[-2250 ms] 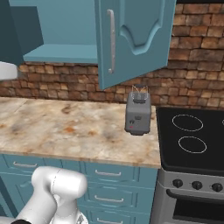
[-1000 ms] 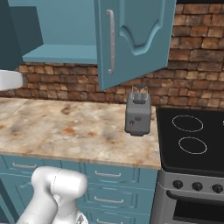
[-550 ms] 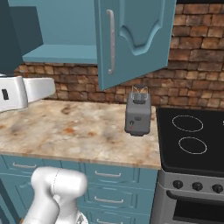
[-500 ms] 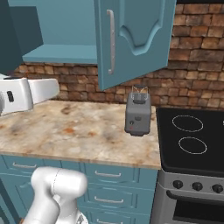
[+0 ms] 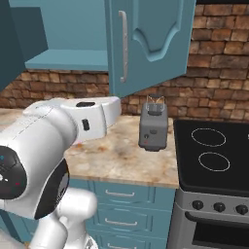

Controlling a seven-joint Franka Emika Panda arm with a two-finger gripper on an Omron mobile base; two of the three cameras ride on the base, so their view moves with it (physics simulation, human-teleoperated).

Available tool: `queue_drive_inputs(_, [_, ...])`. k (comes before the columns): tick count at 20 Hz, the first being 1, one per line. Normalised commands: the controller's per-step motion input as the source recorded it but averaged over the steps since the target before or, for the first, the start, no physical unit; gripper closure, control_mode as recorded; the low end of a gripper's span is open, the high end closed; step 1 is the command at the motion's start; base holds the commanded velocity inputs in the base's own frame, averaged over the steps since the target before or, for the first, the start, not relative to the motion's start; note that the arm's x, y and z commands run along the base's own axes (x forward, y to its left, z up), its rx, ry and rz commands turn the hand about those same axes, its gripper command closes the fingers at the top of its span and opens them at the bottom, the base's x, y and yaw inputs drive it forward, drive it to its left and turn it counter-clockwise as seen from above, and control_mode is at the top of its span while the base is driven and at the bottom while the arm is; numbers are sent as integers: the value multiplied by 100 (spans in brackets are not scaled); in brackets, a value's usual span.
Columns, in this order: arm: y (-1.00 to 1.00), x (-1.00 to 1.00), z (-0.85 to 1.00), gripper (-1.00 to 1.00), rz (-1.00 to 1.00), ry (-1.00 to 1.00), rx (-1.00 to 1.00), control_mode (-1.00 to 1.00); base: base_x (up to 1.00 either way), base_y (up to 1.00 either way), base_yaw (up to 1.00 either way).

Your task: Close all open cabinet doors.

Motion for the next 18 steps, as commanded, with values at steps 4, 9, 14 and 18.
queue_drive_inputs(4, [-52, 68, -10, -100, 27, -1, 5, -100, 0, 0, 0])
queue_drive_inputs(9, [-33, 64, -2, -100, 29, -2, 1, -100, 0, 0, 0])
queue_drive_inputs(14, [-24, 64, -1, -100, 29, 0, 0, -100, 0, 0, 0])
queue_drive_inputs(18, [-21, 59, -4, -100, 28, 0, 0, -100, 0, 0, 0])
